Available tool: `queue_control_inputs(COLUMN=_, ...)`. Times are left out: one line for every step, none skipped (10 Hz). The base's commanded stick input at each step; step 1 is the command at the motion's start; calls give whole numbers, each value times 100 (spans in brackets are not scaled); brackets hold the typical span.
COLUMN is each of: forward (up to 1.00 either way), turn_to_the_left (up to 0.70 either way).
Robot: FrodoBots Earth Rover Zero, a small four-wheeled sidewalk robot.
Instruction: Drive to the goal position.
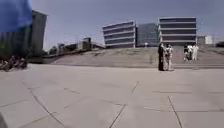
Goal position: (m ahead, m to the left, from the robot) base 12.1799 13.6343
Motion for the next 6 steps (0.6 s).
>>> queue_control_inputs(forward=100, turn_to_the_left=32)
queue_control_inputs(forward=100, turn_to_the_left=40)
queue_control_inputs(forward=100, turn_to_the_left=14)
queue_control_inputs(forward=100, turn_to_the_left=0)
queue_control_inputs(forward=100, turn_to_the_left=0)
queue_control_inputs(forward=100, turn_to_the_left=0)
